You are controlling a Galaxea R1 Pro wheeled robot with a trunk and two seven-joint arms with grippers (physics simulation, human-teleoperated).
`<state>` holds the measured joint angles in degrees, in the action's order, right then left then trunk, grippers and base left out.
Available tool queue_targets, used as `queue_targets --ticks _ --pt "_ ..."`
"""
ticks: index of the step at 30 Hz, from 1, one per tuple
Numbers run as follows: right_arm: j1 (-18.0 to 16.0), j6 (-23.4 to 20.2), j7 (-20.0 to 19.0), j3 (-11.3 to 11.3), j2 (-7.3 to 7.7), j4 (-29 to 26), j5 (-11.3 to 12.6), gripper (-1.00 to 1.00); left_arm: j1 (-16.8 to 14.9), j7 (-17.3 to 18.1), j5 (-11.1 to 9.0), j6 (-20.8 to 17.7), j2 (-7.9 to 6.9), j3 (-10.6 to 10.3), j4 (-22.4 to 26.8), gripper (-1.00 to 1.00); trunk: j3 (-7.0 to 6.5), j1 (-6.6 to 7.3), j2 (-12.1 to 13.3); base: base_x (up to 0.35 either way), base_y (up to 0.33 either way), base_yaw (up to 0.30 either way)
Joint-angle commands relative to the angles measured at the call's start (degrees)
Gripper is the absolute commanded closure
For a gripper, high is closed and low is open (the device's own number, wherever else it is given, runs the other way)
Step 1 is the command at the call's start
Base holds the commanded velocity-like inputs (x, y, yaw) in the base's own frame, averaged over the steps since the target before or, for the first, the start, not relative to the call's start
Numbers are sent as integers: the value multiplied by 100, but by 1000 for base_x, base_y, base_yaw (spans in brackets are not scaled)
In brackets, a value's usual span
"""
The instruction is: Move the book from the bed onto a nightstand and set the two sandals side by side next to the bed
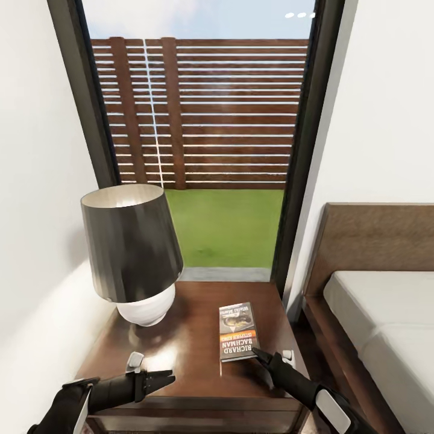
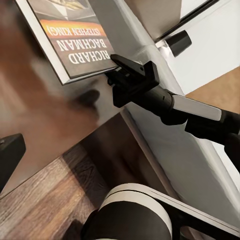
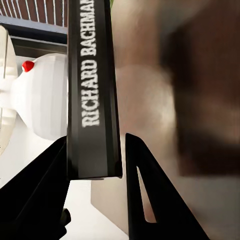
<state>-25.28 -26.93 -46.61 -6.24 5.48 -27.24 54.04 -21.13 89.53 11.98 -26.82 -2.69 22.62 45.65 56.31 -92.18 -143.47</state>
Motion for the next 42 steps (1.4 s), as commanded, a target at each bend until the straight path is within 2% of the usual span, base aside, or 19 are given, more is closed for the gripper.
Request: queue_targets --ticks 1,7,10,23,26,42 --pt "-3 -41 3 -26 6 0 63 100 -5 47 59 -61 5 23 5 -100 6 1 -2 0 0 0" --pt "-3 -41 3 -26 6 0 63 100 -5 47 59 -61 5 23 5 -100 6 1 -2 0 0 0" --pt "-3 -41 3 -26 6 0 63 100 -5 47 59 -61 5 23 5 -100 72 -6 -6 0 0 0" --pt "-3 -41 3 -26 6 0 63 100 -5 47 59 -61 5 23 5 -100 72 -6 -6 0 0 0" --pt "-3 -41 3 -26 6 0 63 100 -5 47 59 -61 5 23 5 -100 138 -14 -10 0 0 0" --pt "-3 -41 1 -26 6 0 63 100 -5 47 59 -61 5 23 5 -100 138 -14 -10 0 0 0"
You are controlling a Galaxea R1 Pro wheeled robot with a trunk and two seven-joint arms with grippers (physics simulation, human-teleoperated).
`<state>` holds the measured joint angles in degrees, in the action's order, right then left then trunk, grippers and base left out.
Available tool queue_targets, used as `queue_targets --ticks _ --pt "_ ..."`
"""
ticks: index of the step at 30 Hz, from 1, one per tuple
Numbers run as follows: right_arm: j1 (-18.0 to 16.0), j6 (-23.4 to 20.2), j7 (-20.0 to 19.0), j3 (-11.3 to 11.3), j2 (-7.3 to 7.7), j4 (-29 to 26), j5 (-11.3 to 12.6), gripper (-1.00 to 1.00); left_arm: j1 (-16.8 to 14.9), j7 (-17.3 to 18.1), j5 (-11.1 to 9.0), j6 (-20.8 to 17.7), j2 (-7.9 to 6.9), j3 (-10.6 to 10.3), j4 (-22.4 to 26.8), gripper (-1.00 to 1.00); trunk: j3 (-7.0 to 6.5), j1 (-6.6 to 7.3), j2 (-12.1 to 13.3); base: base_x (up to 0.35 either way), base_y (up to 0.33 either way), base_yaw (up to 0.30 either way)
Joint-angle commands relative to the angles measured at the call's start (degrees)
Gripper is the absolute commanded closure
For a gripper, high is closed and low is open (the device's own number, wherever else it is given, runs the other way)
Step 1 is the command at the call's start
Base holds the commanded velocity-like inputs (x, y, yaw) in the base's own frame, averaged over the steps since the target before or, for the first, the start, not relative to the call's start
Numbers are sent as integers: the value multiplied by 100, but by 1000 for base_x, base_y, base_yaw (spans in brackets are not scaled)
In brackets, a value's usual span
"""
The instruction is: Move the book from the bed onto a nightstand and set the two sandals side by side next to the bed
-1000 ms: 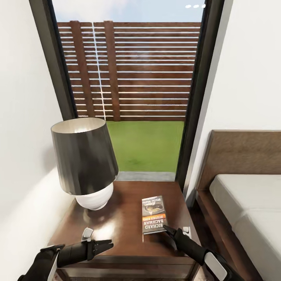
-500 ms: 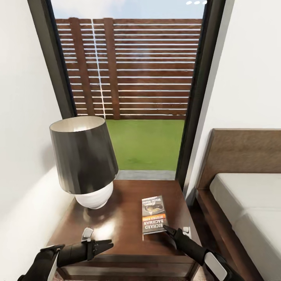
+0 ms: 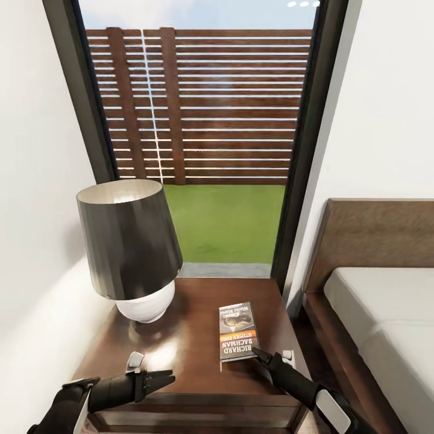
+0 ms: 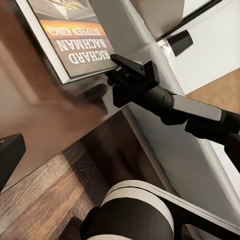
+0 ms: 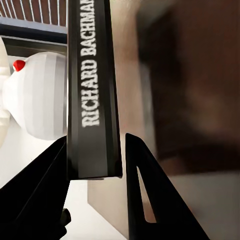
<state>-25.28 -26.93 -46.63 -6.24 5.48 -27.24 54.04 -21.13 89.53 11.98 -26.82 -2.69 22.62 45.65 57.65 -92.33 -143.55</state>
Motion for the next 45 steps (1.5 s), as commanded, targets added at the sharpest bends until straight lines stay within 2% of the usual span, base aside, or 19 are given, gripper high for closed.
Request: queue_targets --ticks 1,5,27,32,45 --pt "-3 -40 4 -26 6 0 63 100 -5 47 59 -61 5 23 5 -100 5 1 -2 0 0 0" --pt "-3 -40 5 -26 6 0 63 100 -5 47 59 -61 5 23 5 -100 72 -6 -6 0 0 0" --pt "-3 -40 4 -26 6 0 63 100 -5 47 59 -61 5 24 5 -100 72 -6 -6 0 0 0" --pt "-3 -40 4 -26 6 0 63 100 -5 47 59 -61 5 23 5 -100 -39 6 0 0 0 0" --pt "-3 -40 -2 -26 6 -1 63 100 -5 47 59 -61 2 23 5 -100 -39 6 0 0 0 0"
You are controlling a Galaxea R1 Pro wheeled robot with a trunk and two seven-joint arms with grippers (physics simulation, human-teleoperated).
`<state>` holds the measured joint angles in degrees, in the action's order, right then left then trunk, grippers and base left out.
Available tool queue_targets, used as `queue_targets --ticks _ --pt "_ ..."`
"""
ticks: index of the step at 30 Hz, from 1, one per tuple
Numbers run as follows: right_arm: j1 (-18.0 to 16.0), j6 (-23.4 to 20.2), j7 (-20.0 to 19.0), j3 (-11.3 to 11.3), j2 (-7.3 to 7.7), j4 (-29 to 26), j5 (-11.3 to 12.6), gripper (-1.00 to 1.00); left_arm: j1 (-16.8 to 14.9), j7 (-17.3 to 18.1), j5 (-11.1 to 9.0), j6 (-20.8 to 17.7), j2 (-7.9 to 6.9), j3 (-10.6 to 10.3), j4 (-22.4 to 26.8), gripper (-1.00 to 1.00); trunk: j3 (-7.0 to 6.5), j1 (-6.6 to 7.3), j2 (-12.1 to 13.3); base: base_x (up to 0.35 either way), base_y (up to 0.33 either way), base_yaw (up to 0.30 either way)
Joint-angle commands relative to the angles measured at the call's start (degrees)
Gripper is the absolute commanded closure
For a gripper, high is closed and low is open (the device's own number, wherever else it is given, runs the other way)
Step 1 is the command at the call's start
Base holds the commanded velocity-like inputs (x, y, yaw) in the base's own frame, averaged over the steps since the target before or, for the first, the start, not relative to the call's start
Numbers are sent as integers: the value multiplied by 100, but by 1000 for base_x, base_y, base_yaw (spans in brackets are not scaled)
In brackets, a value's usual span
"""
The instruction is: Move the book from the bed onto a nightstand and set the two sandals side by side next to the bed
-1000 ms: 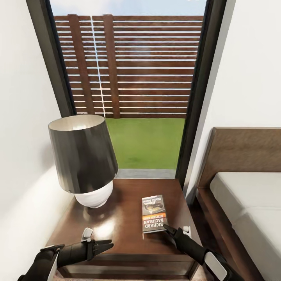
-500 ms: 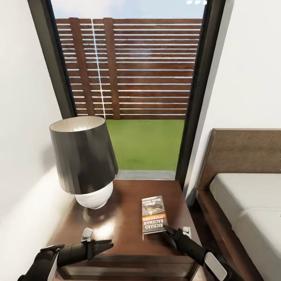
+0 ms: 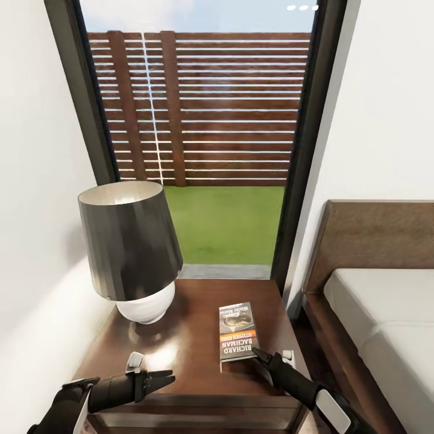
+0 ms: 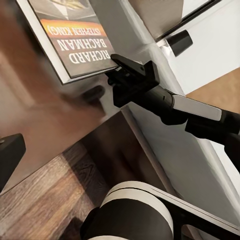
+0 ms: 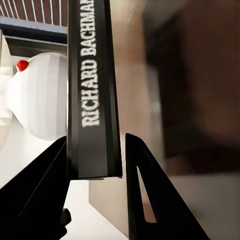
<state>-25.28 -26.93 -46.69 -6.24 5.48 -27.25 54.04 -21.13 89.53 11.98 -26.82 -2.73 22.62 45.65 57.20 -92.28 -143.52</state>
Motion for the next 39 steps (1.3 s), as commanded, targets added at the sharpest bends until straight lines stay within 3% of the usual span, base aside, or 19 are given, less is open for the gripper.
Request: queue_targets --ticks 1,5,6,39 --pt "-3 -40 3 -26 6 0 62 100 -5 47 59 -61 6 23 5 -100 5 1 -2 0 0 0" --pt "-3 -40 2 -26 6 0 62 100 -5 47 59 -61 7 23 5 -100 5 1 -2 0 0 0" --pt "-3 -40 2 -26 6 0 62 -100 -5 47 59 -61 6 23 5 -100 5 1 -2 0 0 0" --pt "-3 -40 2 -26 6 1 62 -100 -5 47 22 -61 0 32 0 -100 5 1 -2 -7 0 0"
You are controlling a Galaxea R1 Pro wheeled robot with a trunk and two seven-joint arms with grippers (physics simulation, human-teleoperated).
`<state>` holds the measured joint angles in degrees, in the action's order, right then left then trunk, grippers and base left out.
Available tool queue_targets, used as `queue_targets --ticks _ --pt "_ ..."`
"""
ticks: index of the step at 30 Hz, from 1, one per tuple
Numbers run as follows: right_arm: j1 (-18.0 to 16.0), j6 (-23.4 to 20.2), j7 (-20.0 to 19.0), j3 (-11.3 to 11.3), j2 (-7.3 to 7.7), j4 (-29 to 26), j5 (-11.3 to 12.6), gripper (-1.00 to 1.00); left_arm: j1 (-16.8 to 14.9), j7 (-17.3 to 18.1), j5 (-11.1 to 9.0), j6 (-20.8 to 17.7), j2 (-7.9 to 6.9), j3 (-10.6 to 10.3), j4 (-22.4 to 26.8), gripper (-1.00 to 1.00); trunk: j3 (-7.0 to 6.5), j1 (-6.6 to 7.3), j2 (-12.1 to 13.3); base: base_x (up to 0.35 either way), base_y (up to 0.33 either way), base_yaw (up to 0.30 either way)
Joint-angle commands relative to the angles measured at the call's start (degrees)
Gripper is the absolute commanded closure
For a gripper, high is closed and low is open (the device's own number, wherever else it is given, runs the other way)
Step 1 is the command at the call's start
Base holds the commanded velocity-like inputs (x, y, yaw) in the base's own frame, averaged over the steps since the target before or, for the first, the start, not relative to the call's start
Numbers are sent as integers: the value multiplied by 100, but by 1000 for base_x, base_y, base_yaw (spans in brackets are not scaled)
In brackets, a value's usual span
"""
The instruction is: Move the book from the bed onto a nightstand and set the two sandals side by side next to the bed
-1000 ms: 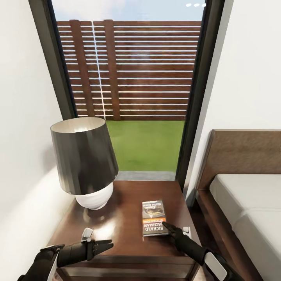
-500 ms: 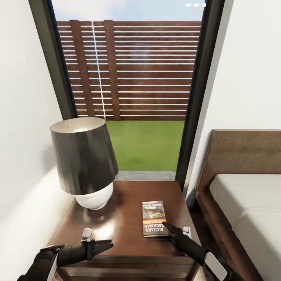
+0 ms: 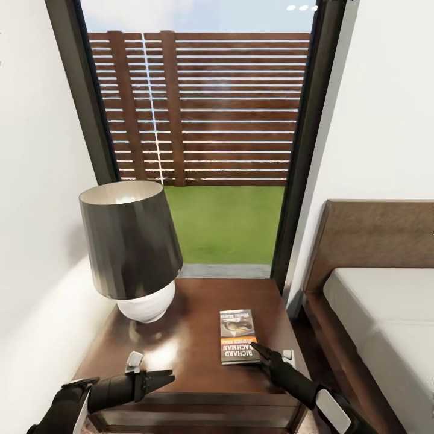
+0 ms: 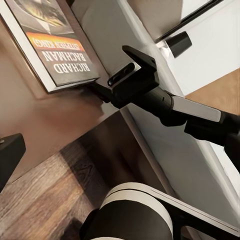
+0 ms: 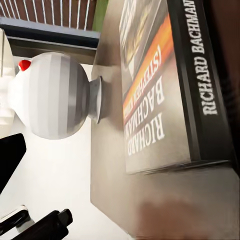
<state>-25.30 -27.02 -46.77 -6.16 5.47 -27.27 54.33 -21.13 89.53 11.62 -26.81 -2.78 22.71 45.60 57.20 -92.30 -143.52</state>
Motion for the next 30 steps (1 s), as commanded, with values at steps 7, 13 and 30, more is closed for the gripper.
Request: queue_targets --ticks 7,13,30 --pt "-2 -31 10 -34 6 3 34 -100 -5 47 -23 -61 5 23 2 -100 6 3 -2 -244 0 0" --pt "-2 -31 10 -34 6 3 34 -100 -5 47 -28 -61 5 23 2 -100 6 3 -2 -40 0 0" --pt "-2 -31 10 -34 6 1 34 -100 -5 47 -28 -61 12 14 2 -100 -327 42 18 0 0 0"
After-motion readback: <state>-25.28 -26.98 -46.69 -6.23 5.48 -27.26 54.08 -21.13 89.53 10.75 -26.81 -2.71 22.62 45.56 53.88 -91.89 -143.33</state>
